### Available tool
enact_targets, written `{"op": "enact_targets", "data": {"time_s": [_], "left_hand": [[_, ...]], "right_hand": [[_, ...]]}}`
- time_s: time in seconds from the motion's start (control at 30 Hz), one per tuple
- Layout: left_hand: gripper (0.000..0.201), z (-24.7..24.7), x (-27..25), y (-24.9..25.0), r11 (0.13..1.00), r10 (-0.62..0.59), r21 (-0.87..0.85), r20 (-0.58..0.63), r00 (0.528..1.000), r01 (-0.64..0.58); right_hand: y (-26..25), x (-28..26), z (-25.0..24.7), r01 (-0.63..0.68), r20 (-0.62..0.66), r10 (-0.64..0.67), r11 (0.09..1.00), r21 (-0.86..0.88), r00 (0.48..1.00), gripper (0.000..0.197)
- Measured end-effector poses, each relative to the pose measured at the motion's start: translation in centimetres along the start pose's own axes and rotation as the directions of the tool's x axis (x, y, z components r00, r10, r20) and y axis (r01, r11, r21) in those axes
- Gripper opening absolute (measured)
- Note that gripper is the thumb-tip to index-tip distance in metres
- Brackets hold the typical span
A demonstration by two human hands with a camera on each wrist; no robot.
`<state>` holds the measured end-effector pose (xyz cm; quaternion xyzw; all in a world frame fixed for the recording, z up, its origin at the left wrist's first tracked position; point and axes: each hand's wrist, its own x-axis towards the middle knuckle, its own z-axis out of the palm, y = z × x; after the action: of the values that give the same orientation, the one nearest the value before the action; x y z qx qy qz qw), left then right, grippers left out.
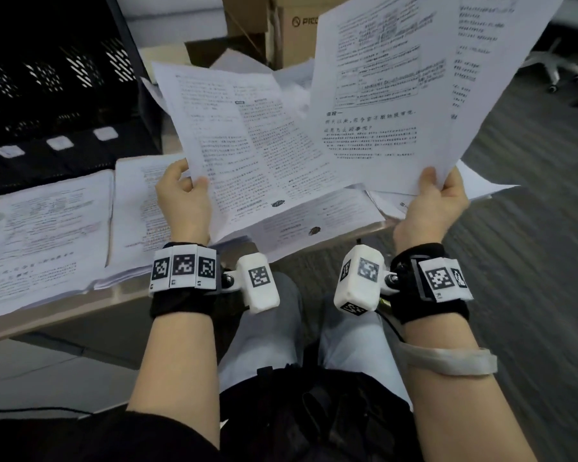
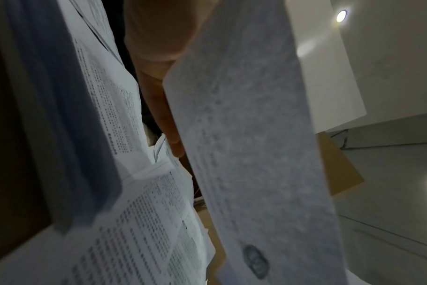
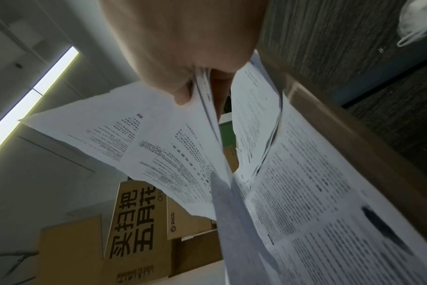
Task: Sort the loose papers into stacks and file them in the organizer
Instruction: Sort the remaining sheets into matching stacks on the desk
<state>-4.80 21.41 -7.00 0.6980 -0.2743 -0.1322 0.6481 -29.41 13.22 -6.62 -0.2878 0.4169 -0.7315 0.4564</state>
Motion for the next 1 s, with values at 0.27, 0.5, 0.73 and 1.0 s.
{"op": "enact_targets", "data": {"time_s": [0.27, 0.5, 0.73, 1.0], "left_hand": [[0.032, 3.1, -1.2, -1.3, 0.983, -0.042, 0.182, 0.071, 0.997, 0.028], [0.028, 4.7, -1.7, -2.5, 0.971, -0.071, 0.231, 0.070, 0.995, 0.053], [0.027, 5.5, -2.0, -3.1, 0.965, -0.158, 0.224, 0.075, 0.985, 0.138], [0.039, 6.3, -2.7, -2.7, 0.962, -0.150, 0.229, -0.011, 0.989, 0.149]], "right_hand": [[-1.3, 2.3, -2.3, 0.087, -0.149, -0.086, 0.996, 0.000, 0.985, 0.029], [-1.6, 2.9, -3.5, 0.084, -0.222, -0.084, 0.996, -0.009, 0.972, 0.023], [-2.1, 3.1, -4.1, 0.081, -0.329, -0.074, 0.997, 0.006, 0.941, 0.032], [-1.8, 2.5, -3.3, 0.022, -0.246, -0.019, 1.000, 0.010, 0.969, 0.030]]}}
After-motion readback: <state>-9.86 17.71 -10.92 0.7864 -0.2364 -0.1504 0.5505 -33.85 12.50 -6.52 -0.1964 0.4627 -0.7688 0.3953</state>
